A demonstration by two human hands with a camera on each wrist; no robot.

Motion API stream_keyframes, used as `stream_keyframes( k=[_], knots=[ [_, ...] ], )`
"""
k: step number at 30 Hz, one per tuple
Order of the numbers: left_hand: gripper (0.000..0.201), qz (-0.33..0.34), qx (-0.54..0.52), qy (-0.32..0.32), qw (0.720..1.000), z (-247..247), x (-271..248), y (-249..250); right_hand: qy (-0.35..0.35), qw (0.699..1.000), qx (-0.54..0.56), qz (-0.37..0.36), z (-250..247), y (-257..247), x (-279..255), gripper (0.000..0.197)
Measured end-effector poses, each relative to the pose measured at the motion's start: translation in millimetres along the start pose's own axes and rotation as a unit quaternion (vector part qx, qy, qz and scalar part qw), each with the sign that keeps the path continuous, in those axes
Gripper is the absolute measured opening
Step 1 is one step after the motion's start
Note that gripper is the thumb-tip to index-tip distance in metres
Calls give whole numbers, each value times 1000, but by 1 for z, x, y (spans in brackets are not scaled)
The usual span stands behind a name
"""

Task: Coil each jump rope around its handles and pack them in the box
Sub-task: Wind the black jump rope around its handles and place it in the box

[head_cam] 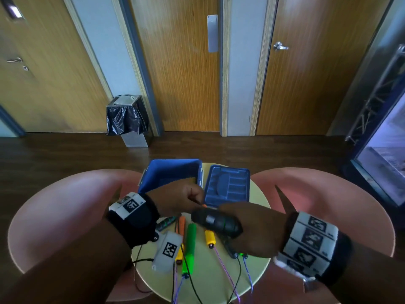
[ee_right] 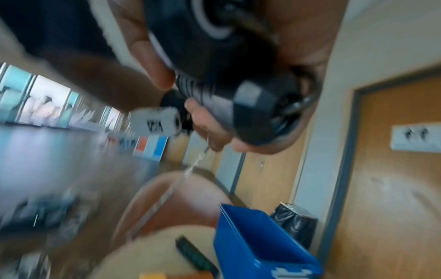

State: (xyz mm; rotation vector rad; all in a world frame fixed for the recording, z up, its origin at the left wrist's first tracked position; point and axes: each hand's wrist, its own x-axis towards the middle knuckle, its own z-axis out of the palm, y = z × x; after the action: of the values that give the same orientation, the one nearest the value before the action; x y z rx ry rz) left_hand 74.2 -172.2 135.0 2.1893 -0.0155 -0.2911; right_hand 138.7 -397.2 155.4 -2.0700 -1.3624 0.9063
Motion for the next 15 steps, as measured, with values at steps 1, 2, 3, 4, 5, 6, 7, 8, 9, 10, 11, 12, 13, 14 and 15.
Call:
stream_keyframes(
  k=[1, 2, 3, 4, 5, 6, 7, 8, 9, 10, 11, 12, 13, 14, 15],
  knots=[
    [37, -22, 26, -17, 999, -2, 0, 1, -2, 991, -130, 12, -2, -6, -3, 15],
    [32, -41, 50, -24, 998, -4, 1, 3, 2, 973, -232, 24, -1, -10, -4, 15],
    [29, -53, 67, -23, 996, -3, 2, 6, 5, 955, -295, 30, 2, -11, -3, 18],
    [31, -60, 89, -17, 994, 0, 4, 9, 3, 942, -335, 34, 6, -11, 0, 20],
    [35, -63, 119, -5, 991, 5, 6, 14, -1, 930, -364, 42, 11, -8, 6, 21],
    [38, -65, 164, 15, 984, 13, 8, 17, -4, 923, -381, 62, 15, -5, 13, 21],
    [40, -62, 213, 46, 974, 23, 8, 20, -4, 918, -386, 95, 18, 0, 20, 19],
    [40, -59, 254, 83, 962, 33, 8, 20, 7, 913, -386, 131, 21, 5, 27, 18],
    [39, -61, 274, 120, 952, 41, 8, 19, 25, 908, -386, 161, 22, 9, 34, 18],
    [36, -68, 272, 154, 947, 47, 8, 16, 46, 904, -384, 182, 23, 13, 41, 18],
    [33, -80, 254, 187, 946, 52, 8, 14, 64, 902, -382, 193, 23, 17, 48, 20],
    [31, -93, 228, 214, 945, 56, 8, 11, 79, 900, -377, 201, 23, 20, 54, 21],
    [29, -108, 203, 236, 944, 58, 9, 9, 91, 900, -371, 208, 22, 23, 61, 22],
    [27, -124, 177, 255, 943, 60, 11, 8, 99, 900, -366, 214, 20, 25, 66, 24],
    [26, -143, 137, 271, 942, 61, 13, 6, 106, 899, -364, 218, 19, 27, 72, 27]
  ],
)
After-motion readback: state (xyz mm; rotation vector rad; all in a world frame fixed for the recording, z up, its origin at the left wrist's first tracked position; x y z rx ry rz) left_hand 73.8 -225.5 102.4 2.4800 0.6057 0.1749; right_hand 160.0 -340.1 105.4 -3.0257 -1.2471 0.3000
